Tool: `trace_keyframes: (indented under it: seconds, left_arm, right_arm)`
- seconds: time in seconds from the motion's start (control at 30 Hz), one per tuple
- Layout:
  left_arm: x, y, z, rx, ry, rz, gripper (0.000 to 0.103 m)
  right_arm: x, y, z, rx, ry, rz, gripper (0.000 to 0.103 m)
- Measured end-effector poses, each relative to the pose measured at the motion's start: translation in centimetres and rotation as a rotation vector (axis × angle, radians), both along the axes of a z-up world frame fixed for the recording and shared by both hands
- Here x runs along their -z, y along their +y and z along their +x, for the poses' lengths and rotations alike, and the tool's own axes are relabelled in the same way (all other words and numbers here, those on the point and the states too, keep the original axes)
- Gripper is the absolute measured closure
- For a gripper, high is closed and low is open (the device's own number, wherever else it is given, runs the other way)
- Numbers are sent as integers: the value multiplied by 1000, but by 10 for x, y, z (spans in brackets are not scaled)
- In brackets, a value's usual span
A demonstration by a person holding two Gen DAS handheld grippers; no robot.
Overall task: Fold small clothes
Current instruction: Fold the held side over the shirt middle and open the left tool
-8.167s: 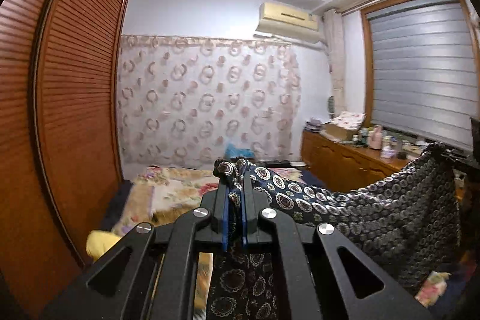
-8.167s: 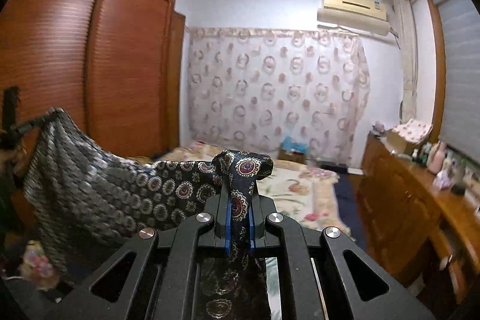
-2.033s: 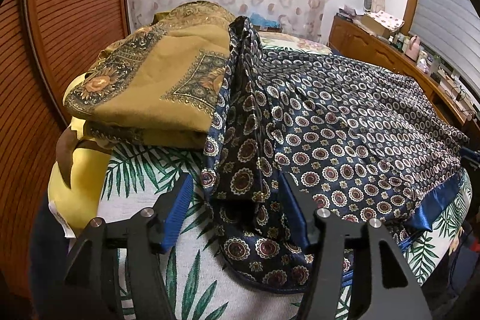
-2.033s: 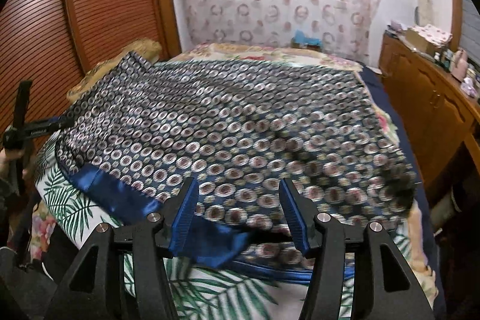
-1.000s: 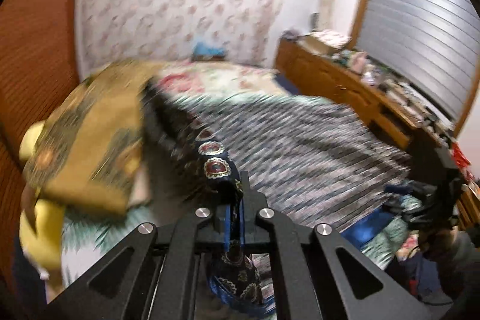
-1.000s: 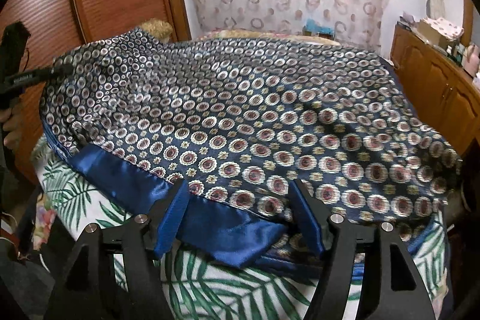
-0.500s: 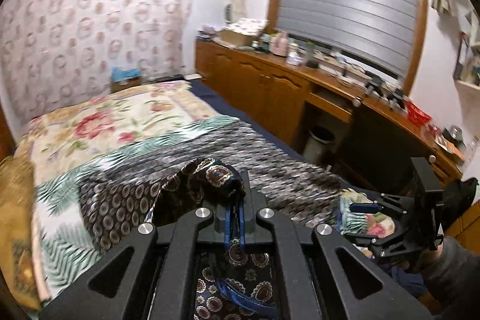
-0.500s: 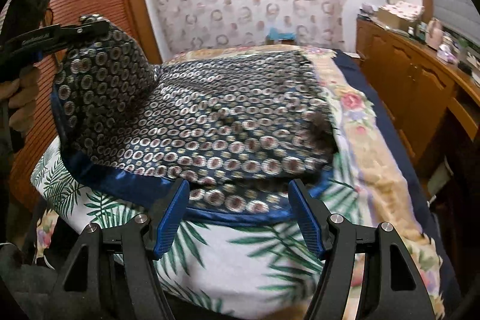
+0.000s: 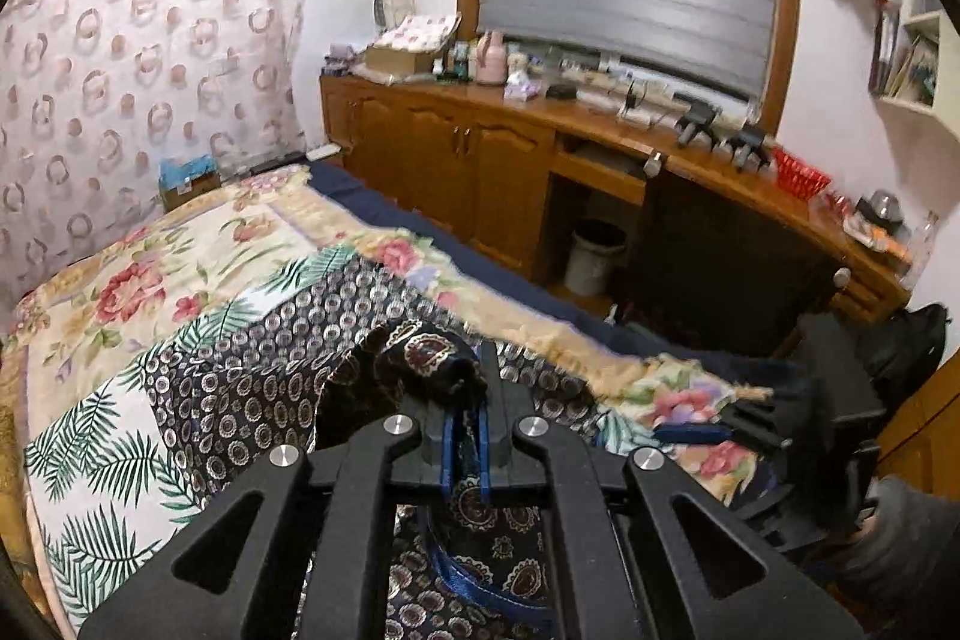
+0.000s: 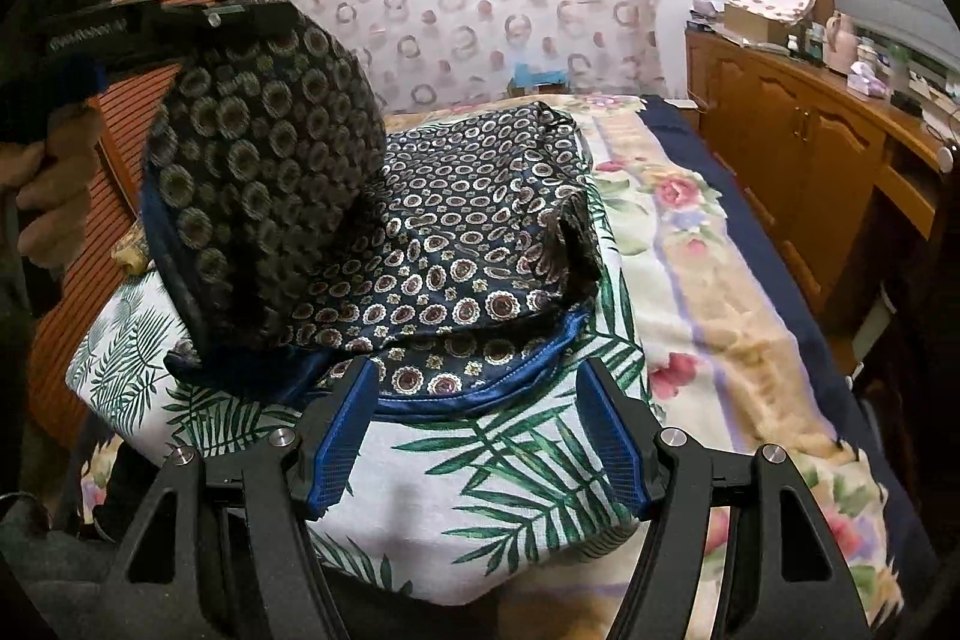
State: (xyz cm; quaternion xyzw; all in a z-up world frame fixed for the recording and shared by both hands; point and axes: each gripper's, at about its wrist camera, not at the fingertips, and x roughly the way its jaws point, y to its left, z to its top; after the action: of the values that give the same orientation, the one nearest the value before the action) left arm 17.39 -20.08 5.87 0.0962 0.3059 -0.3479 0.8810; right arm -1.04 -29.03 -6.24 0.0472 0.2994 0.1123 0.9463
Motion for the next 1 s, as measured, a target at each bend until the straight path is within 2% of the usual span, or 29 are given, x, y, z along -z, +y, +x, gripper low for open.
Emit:
trace_keyframes:
  seconds: [0.07,0.17,0.23,0.27,0.33,0.43,0.5,0.6,0.77,1.0]
  left_arm:
    - [7,0,1,-2,9,18,94]
    - [10,8,0,-10,22,18,79]
    - [8,17,-3,-9,21,1,55]
    - [6,23,-6,-11,20,-10,52]
    - [5,33,-8,-17,23,-25,38]
    - [9,50,-10,-42,25,-28,28]
    - [12,58,-11,-53,40,-13,26]
    - [13,63,-11,-35,70,-37,26]
    - [5,45,-13,62,116,-70,24]
    - [21,-4,-21,182,144,25,24]
  right_arm:
    - [1,-1,-1,4,2,1,33]
    - [-2,-3,-1,9,3,1,33]
    - [-4,-3,-1,14,2,0,33]
    - [-6,-4,0,16,1,0,33]
    - [-8,-4,2,19,-3,0,33]
    - [-11,-6,5,22,-10,1,33]
    - [-14,-4,5,20,-15,3,33]
    - [-16,0,9,19,-17,-9,33]
    - [-15,1,15,24,-11,-6,33]
    - [-13,-10,11,40,-15,-1,33]
